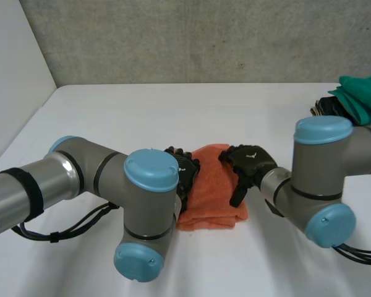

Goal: Fold the laundry.

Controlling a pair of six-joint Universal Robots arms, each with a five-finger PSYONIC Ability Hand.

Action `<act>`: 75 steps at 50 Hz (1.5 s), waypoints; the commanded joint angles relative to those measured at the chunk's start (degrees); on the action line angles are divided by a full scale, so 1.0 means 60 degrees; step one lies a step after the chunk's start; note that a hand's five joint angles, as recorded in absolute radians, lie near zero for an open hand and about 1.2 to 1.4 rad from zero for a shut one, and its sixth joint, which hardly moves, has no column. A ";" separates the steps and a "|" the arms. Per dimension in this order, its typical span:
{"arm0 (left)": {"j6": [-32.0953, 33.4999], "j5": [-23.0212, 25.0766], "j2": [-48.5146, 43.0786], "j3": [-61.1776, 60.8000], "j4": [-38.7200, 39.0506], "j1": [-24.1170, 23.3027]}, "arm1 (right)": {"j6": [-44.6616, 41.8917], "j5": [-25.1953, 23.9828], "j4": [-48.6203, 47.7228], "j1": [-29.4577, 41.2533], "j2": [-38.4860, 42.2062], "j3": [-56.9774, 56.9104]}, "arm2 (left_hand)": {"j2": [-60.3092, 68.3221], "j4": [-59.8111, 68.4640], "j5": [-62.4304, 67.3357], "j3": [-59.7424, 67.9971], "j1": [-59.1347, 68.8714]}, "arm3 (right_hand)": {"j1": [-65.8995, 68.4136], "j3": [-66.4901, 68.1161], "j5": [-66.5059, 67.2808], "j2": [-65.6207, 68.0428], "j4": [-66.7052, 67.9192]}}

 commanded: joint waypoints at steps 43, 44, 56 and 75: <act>-0.2955 0.7447 0.4674 -0.1408 -0.0739 0.2544 | -0.2731 0.1236 -0.6240 0.1934 -0.0331 0.3855 | -0.0010 -0.0010 -0.0076 -0.0001 0.0088 | -0.0352 -0.0354 -0.0644 -0.0432 -0.0597; -0.2955 0.7418 0.4660 -0.1408 -0.0739 0.2544 | -0.2761 0.1236 -0.6343 0.1934 -0.0286 0.3795 | -0.0010 -0.0010 -0.0076 -0.0001 0.0088 | -0.0352 -0.0354 -0.0644 -0.0432 -0.0597; -0.3014 0.7418 0.4660 -0.1481 -0.0724 0.2544 | -0.3011 0.1280 -0.6593 0.1934 0.0446 0.2521 | -0.0010 -0.0010 -0.0076 -0.0001 0.0088 | 0.0950 0.0949 0.0659 0.0870 0.0705; -0.3029 0.7418 0.4543 -0.1511 -0.0724 0.2500 | -0.3069 0.1177 -0.5642 0.1890 0.1119 0.1540 | -0.0010 -0.0010 -0.0076 -0.0001 0.0088 | 0.6495 0.6494 0.6203 0.6415 0.6250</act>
